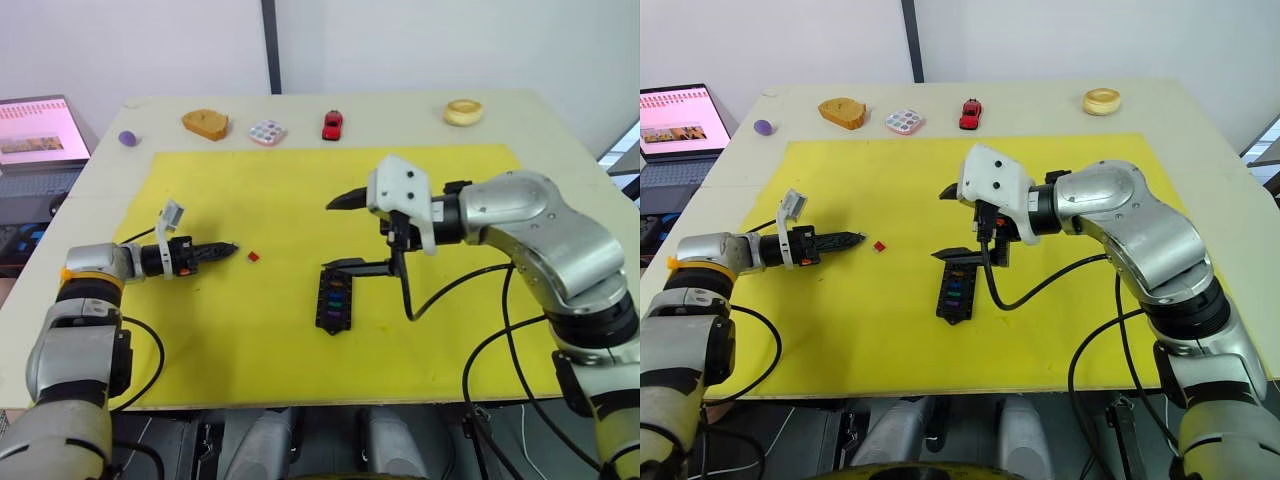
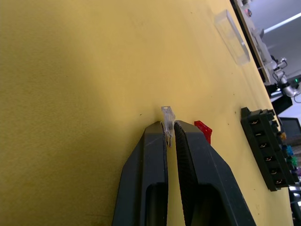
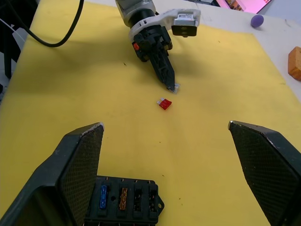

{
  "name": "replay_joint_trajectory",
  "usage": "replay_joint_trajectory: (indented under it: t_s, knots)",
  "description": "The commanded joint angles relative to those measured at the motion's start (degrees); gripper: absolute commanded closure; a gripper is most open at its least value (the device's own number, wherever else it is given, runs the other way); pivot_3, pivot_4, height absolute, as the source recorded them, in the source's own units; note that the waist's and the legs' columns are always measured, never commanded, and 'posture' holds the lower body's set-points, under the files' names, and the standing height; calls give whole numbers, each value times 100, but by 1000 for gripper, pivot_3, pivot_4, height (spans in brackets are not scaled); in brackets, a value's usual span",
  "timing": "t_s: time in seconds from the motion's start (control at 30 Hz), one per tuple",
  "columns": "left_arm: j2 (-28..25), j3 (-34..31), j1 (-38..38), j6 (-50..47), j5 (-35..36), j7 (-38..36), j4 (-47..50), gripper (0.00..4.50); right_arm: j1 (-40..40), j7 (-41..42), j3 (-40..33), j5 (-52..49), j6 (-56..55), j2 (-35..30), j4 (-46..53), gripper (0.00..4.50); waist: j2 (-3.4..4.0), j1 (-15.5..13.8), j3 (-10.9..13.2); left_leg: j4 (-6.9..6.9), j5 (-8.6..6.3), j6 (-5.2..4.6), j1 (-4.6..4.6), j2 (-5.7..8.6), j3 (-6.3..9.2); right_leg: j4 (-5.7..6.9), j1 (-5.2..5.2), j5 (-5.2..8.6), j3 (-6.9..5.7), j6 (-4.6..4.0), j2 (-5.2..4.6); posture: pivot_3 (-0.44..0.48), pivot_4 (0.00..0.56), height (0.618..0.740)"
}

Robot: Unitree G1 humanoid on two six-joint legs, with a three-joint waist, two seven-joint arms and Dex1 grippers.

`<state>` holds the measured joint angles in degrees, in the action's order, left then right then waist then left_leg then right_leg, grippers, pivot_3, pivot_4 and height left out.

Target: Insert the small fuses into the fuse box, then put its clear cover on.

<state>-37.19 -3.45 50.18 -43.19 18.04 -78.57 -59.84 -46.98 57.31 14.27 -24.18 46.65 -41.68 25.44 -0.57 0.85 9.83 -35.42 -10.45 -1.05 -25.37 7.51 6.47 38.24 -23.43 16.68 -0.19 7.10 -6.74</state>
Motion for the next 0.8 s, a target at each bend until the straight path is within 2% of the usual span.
replay_joint_trajectory:
  t_s: [0.03, 0.33, 0.57, 0.7, 0.8]
  knots:
    - [-21, -39, -90, -1, -113, 115, -153, 4302, -7, -4, -45, 36, -124, 0, 53, 0, 0, 2, 0, 0, 0, 0, 0, 0, 0, 0, 0, 0, 0, 0, 0, 0, 150, 740]
    - [-154, -121, -189, -89, -76, 47, -78, 4302, 19, 18, 20, 46, -168, 2, 69, 0, 0, 16, 0, 1, 0, 0, 0, -1, 0, 1, -1, 0, 0, 0, 1, 0, 150, 740]
    - [-246, -330, -312, -529, 129, 29, 57, 4302, 10, 18, 28, 58, -178, 19, 50, 0, 1, 57, 0, 6, 0, 1, 0, -3, 0, 2, -6, 0, 1, 0, 3, 0, 150, 740]
    - [-336, -417, -793, -1035, 415, -83, 814, 4302, 12, 8, 35, 56, -160, 31, 76, 0, 1, 150, -1, 9, 2, 3, 0, -3, -1, 2, -6, 0, 3, 0, 2, 0, 150, 740]
    - [-423, -532, -1275, -1457, 738, -41, 1769, 4302, 37, -4, 30, 38, -133, 32, 120, 0, 2, 198, -1, 13, 4, 7, 0, -4, -4, 1, -8, 0, 6, 0, 0, 0, 150, 740]
